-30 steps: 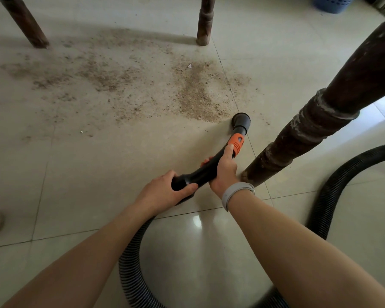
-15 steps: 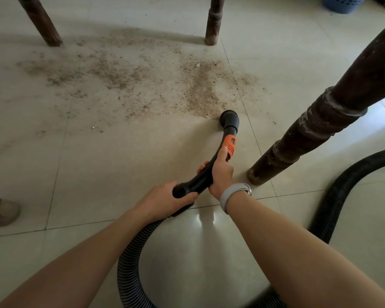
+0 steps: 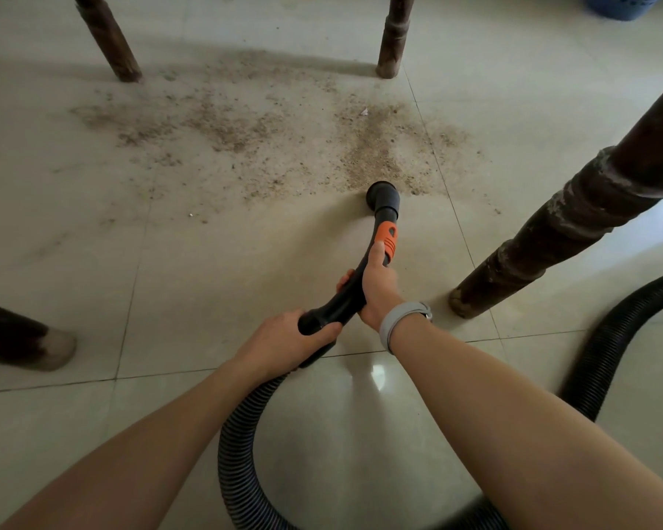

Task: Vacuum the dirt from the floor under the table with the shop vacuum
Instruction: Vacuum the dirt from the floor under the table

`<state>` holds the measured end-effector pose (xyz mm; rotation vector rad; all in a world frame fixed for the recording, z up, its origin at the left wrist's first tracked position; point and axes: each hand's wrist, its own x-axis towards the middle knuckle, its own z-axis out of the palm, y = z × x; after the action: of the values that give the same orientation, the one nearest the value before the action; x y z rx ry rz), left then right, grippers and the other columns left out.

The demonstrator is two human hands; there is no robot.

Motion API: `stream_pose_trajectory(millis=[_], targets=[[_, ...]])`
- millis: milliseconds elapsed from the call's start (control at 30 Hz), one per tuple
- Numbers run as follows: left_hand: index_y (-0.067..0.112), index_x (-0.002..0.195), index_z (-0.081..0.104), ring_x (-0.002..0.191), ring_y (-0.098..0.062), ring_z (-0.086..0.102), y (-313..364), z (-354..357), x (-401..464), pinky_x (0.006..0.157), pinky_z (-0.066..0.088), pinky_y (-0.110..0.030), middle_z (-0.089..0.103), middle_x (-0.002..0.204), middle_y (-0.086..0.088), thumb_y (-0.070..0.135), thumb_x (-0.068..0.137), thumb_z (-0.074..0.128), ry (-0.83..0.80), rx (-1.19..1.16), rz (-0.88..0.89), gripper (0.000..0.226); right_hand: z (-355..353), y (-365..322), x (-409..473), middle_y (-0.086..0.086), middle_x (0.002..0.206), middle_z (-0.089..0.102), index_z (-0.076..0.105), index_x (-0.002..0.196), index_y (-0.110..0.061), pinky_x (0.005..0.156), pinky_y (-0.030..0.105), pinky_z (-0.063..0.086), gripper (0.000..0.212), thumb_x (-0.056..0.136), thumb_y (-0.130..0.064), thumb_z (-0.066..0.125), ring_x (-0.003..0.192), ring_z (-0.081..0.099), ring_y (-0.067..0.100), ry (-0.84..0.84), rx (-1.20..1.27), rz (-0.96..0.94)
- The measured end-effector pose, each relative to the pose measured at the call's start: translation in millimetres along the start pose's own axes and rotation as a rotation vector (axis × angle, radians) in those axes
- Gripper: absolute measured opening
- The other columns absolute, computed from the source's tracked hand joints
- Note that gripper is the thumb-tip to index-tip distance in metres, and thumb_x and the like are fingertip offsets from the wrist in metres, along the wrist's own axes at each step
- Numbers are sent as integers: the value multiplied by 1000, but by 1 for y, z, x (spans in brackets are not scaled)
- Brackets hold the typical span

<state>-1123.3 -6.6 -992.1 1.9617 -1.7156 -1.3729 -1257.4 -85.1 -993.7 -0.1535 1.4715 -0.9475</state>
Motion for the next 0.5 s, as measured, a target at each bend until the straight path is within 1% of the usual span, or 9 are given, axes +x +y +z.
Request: stream_pose_trajectory(millis=[233,400,500], targets=[[22,101,57,67,-13,66,-7,-8,-4,63,53,-28,67,82,1,62,82,54,22,-24,-30,44,17,2,0,8,64,50,42,87,-11,53,32,49,37,95,-47,45,48,50,20,-17,-45,18],[22,100,57,65,-13,65,-14,-14,-8,63,54,-29,67,79,1,62,83,53,48,-23,-34,44,29,6,-3,8,67,50,42,102,-11,54,34,50,37,96,-47,45,49,51,20,-58,-88,24],[22,97,57,61,-11,64,-21,-17,-13,58,52,-25,66,77,2,61,83,54,70,-61,-53,41,37,11,-6,8,66,50,42,101,-10,55,34,50,38,96,-47,44,50,51,21,-74,-120,26]])
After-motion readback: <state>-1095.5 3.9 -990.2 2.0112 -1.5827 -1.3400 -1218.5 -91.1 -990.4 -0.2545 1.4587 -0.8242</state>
